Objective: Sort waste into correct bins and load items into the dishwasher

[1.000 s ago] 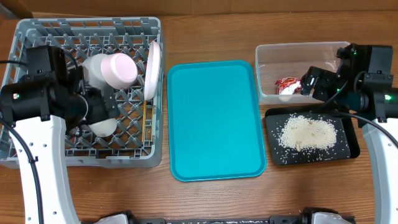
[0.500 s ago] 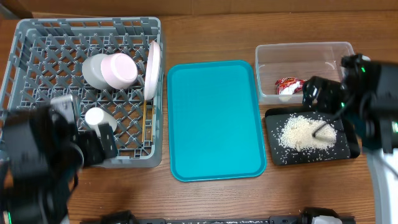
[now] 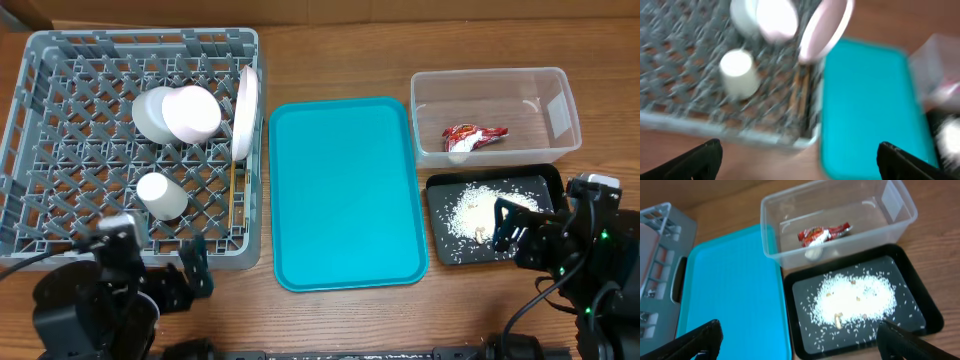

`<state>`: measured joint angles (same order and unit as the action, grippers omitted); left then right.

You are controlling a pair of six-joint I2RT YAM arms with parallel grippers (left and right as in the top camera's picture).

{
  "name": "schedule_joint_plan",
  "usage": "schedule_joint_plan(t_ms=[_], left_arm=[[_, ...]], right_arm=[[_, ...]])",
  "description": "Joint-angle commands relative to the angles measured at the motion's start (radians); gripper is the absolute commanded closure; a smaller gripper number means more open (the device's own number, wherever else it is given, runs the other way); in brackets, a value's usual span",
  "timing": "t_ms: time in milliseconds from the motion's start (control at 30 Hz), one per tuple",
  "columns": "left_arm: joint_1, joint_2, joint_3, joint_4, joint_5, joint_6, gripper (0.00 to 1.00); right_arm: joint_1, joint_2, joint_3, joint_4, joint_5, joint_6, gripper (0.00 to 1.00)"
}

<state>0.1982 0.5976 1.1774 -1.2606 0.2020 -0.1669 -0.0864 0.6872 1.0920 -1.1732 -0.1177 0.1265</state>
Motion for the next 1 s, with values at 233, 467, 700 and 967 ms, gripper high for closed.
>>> schedule_joint_plan(t_ms=[233, 467, 700, 967], left_arm=[[-0.002, -0.004, 0.001, -0.034, 0.083, -0.178, 0.0], [-0.002, -0.004, 0.001, -0.052, 0.083, -0.178, 0.0], [-0.002, -0.004, 0.001, -0.052, 0.083, -0.178, 0.0], [-0.002, -0.004, 0.001, -0.052, 0.083, -0.178, 0.0]], right_arm=[[-0.005, 0.007, -0.006, -0.005, 0.011, 0.0, 0.0], [-0.005, 0.006, -0.006, -0.013, 0.047, -0.001, 0.0], [0.007, -0.091, -0.072, 0.217, 0.019, -0.001, 0.0], [0.047, -0.346, -0.442, 0.772, 0.026, -0.023, 0.0]])
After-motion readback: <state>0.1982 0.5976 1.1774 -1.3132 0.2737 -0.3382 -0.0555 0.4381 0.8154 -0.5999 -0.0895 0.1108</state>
